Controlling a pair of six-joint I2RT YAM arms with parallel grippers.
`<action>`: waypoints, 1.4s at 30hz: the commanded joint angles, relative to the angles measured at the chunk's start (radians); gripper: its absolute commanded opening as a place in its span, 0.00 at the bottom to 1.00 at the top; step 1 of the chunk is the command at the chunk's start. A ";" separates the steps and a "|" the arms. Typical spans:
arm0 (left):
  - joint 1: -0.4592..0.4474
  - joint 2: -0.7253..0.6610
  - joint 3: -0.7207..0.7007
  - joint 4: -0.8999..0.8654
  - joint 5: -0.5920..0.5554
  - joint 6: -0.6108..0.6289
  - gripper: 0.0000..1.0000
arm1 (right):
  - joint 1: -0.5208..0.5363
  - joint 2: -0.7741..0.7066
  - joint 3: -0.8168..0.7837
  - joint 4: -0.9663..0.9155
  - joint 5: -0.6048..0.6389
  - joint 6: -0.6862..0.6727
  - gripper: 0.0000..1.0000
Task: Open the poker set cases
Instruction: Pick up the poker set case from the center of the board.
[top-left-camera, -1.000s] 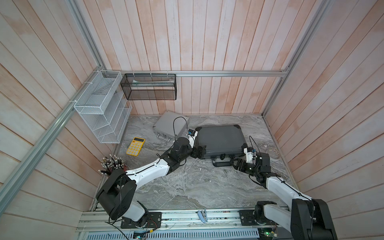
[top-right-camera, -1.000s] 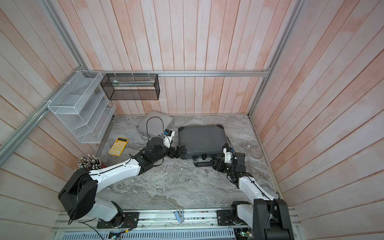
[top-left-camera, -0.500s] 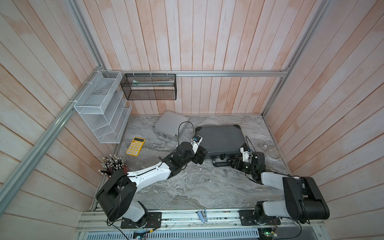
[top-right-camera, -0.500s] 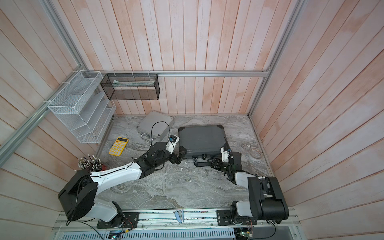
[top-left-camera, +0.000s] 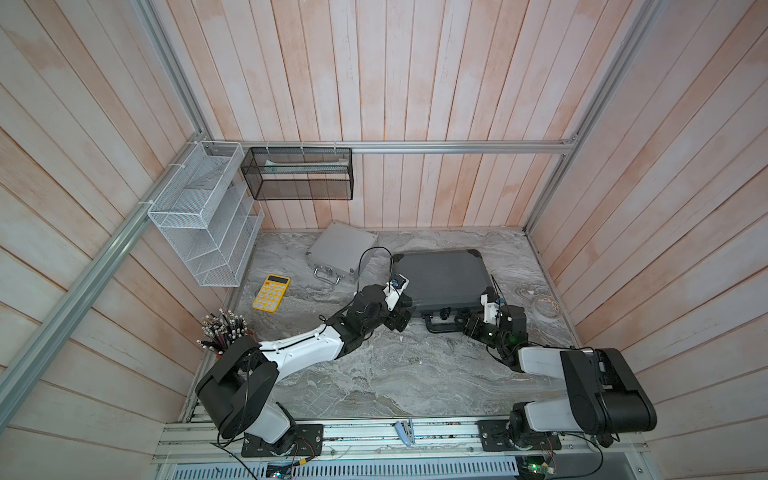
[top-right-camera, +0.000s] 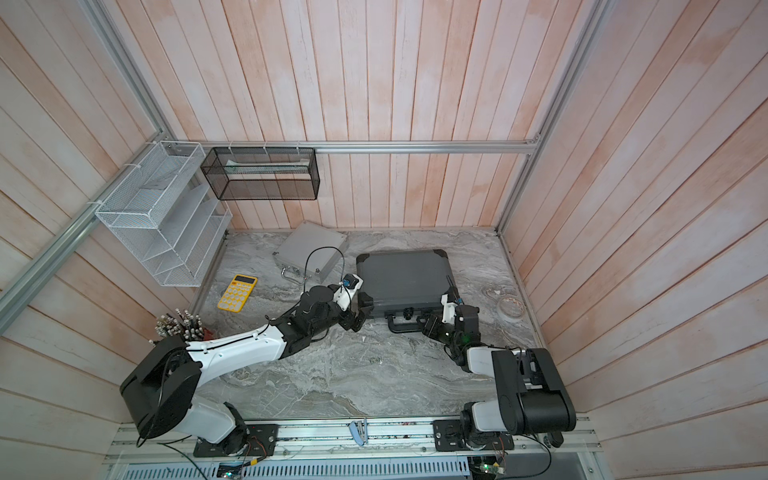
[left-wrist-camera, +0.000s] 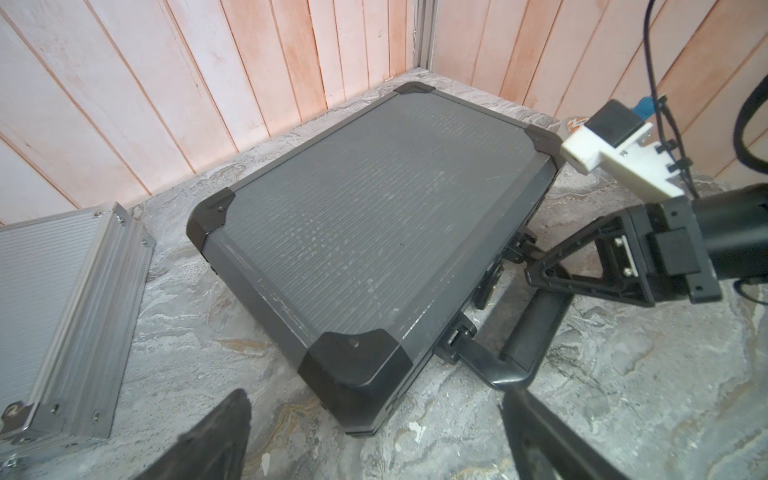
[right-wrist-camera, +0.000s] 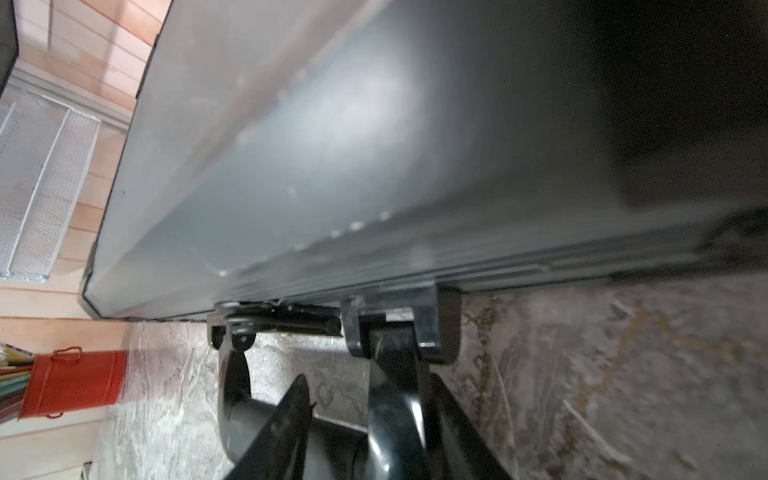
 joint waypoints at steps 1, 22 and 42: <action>-0.004 0.033 -0.002 0.039 0.054 0.058 0.96 | 0.005 -0.022 -0.002 0.041 0.049 0.031 0.42; -0.171 0.309 0.173 0.061 0.023 0.622 0.93 | 0.006 -0.060 0.054 0.005 -0.009 0.106 0.16; -0.232 0.508 0.259 0.148 -0.141 0.791 0.52 | 0.006 -0.079 0.075 -0.018 -0.031 0.164 0.13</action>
